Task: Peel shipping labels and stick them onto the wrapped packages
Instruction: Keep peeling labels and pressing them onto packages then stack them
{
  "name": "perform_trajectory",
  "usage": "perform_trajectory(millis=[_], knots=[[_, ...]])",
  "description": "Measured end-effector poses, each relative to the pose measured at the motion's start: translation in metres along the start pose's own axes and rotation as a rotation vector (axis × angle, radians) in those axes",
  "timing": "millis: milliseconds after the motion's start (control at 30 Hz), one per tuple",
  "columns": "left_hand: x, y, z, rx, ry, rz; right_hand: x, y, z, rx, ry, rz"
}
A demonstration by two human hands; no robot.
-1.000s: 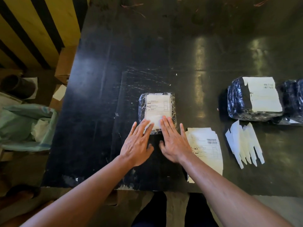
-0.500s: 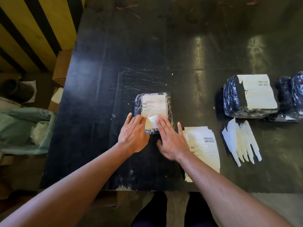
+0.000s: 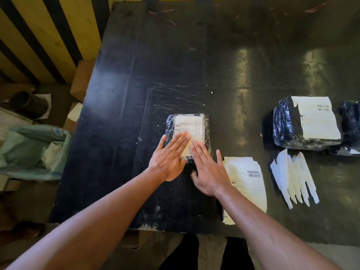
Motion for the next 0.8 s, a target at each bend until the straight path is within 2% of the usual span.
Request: perform_trajectory(millis=[100, 167, 300, 400, 600, 700, 733, 800], knots=[[-0.008, 0.019, 0.011, -0.134, 0.04, -0.046, 0.001, 0.001, 0.001, -0.003, -0.005, -0.002], [-0.016, 0.024, 0.015, -0.143, 0.062, -0.011, 0.0, 0.001, 0.0, 0.004, 0.006, -0.005], [-0.029, -0.001, 0.023, -0.03, -0.042, -0.031, 0.0, 0.003, -0.002, -0.011, 0.002, 0.009], [-0.02, -0.018, 0.031, 0.063, 0.054, -0.084, -0.003, 0.003, -0.003, -0.012, 0.005, -0.006], [-0.021, 0.034, 0.05, -0.089, 0.119, -0.008, -0.004, 0.004, 0.0, 0.011, 0.016, 0.005], [-0.036, 0.052, 0.061, -0.181, 0.082, -0.04, -0.003, 0.005, -0.001, 0.016, 0.022, 0.02], [-0.04, 0.048, 0.064, -0.156, 0.042, -0.047, -0.003, 0.005, -0.002, 0.013, 0.019, 0.02], [-0.044, 0.026, 0.069, 0.004, -0.026, -0.056, -0.003, 0.006, -0.002, 0.013, 0.019, 0.01]])
Point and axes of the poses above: each hand's wrist, its own z-axis towards the middle knuckle, its own x-axis out of the palm, y = z × x, the point moved 3 cm from there along z, towards the middle knuckle, and after that the axes turned 9 degrees about z, right-handed, at the moved point
